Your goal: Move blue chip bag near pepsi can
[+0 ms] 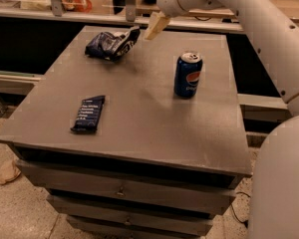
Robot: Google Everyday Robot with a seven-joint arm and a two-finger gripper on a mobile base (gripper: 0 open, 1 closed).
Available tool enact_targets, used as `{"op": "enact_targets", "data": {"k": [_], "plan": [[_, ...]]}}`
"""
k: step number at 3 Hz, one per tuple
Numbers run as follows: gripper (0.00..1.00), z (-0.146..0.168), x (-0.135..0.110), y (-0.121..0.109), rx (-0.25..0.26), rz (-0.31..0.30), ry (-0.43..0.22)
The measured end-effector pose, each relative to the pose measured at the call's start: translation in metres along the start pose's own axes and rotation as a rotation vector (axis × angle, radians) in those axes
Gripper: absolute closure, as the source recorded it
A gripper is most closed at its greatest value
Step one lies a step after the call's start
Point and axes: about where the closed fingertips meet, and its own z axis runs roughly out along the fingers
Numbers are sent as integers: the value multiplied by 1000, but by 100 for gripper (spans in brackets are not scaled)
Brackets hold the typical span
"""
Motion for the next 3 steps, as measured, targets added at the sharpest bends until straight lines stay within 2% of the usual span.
{"op": "enact_targets", "data": {"k": [1, 2, 3], "plan": [[0, 7, -6, 3, 14, -81, 36], [0, 8, 3, 3, 40, -129, 87], [0, 11, 5, 3, 68, -115, 33]]}}
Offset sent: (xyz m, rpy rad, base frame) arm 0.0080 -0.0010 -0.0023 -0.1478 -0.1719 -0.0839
